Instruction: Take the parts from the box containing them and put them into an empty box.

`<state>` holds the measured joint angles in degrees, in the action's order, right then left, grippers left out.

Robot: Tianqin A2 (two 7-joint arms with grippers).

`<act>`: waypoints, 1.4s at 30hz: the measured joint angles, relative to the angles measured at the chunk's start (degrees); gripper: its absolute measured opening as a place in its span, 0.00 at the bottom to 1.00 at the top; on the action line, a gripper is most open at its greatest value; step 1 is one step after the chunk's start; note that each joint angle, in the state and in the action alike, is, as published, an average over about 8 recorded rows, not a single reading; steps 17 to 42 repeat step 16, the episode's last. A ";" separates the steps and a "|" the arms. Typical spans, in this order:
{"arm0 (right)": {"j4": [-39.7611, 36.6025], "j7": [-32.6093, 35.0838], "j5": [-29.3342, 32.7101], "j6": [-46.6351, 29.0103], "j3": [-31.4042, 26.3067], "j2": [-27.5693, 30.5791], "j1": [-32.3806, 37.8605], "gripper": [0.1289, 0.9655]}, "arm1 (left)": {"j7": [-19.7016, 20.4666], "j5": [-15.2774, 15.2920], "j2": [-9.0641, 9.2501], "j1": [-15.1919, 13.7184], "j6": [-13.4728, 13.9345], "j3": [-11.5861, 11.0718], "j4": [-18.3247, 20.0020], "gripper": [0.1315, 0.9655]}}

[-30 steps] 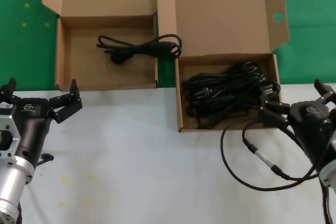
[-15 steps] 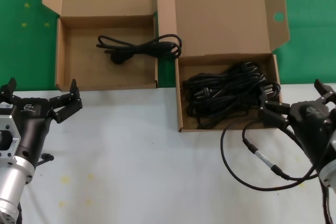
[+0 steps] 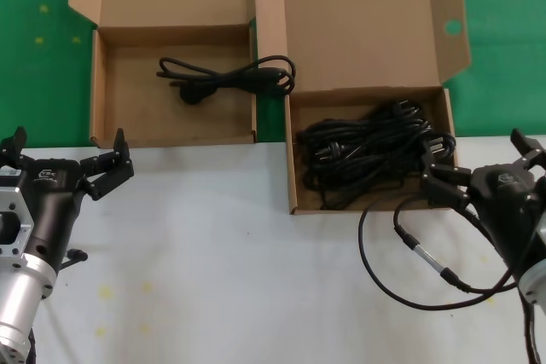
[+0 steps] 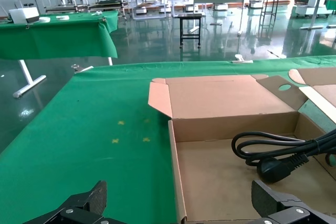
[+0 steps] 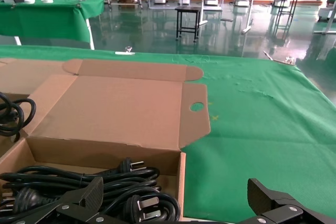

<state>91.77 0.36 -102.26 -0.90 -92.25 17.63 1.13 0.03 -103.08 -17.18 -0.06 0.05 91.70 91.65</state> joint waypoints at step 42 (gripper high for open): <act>0.00 0.00 0.00 0.00 0.00 0.00 0.00 1.00 | 0.00 0.00 0.00 0.00 0.00 0.00 0.00 1.00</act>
